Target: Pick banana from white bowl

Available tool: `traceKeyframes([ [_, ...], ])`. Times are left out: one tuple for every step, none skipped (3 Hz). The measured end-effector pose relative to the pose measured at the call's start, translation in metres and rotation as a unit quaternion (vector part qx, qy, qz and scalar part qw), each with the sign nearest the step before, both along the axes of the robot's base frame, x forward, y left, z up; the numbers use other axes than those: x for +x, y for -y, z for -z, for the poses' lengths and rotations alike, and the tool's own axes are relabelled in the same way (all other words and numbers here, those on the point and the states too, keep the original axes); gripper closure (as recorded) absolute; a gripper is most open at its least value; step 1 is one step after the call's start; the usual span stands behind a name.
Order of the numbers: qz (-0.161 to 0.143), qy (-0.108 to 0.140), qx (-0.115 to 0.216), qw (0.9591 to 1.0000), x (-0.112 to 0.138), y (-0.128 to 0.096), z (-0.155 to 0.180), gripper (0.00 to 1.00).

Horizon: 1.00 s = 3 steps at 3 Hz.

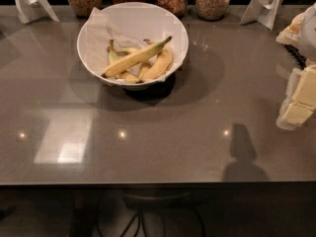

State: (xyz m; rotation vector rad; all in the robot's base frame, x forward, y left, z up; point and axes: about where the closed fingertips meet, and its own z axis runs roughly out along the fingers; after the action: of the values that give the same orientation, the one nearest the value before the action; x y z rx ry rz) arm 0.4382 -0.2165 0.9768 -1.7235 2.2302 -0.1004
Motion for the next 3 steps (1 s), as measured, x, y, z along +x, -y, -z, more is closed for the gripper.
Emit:
traceKeyframes([
  [0.000,0.000,0.000,1.0000,0.000,0.000,0.000,0.00],
  [-0.012,0.020,0.017,0.9996,0.005,-0.007,-0.003,0.00],
  [-0.043,0.051,0.054,0.9963,0.021,-0.026,-0.006,0.00],
])
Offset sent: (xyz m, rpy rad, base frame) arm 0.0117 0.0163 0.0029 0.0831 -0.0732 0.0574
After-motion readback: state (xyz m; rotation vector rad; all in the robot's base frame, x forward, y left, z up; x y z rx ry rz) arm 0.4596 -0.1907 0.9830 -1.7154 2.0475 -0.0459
